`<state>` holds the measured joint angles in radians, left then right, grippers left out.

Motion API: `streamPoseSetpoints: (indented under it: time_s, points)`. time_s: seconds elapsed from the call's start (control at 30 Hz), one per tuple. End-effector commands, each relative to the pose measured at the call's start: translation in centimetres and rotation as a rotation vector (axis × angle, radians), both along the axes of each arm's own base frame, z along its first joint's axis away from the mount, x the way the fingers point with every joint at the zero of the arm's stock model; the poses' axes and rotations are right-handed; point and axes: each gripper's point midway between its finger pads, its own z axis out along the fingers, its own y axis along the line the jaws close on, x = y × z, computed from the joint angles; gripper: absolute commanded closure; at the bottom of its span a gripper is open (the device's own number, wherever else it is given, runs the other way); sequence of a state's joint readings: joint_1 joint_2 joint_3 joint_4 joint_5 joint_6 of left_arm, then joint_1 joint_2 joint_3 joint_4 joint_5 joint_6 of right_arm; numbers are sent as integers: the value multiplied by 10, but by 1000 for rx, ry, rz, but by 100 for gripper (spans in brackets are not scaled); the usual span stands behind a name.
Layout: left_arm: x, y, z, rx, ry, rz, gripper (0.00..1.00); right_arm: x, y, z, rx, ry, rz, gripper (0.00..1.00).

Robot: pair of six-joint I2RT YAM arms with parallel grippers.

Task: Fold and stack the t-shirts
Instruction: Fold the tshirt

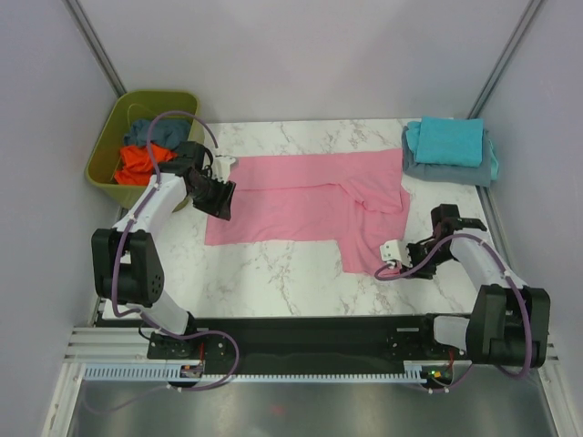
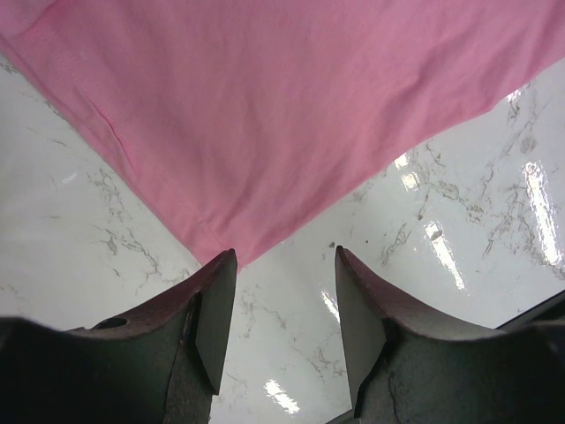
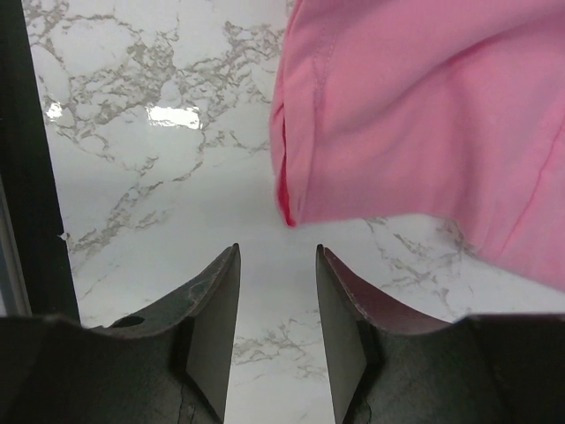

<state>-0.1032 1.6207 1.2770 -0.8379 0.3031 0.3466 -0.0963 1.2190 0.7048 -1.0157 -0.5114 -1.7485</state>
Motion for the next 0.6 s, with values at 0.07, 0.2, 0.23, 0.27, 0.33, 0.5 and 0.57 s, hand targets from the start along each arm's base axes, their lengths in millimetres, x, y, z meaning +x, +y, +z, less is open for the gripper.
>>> streamPoseSetpoints:
  time_s: [0.07, 0.2, 0.23, 0.27, 0.33, 0.5, 0.57]
  points:
    - [6, 2, 6, 17, -43, -30, 44, 11, 20, 4, 58, 28, 63, 53]
    - [10, 1, 6, 17, -44, -30, 44, 16, 20, -2, 46, 32, 66, 53]
    - [10, 1, 6, 17, -43, -30, 44, 16, 20, -6, 42, 45, 70, 53]
    - [11, 1, 6, 17, -46, -30, 44, 18, 19, -7, 33, 45, 69, 53]
    - [12, 1, 5, 18, -41, -30, 44, 21, 19, -10, 31, 57, 68, 53]
    - [15, 1, 3, 18, -36, -30, 44, 26, 17, -16, 10, 76, 53, 55]
    - [16, 1, 1, 19, -30, -30, 44, 27, 17, -18, 4, 79, 52, 58]
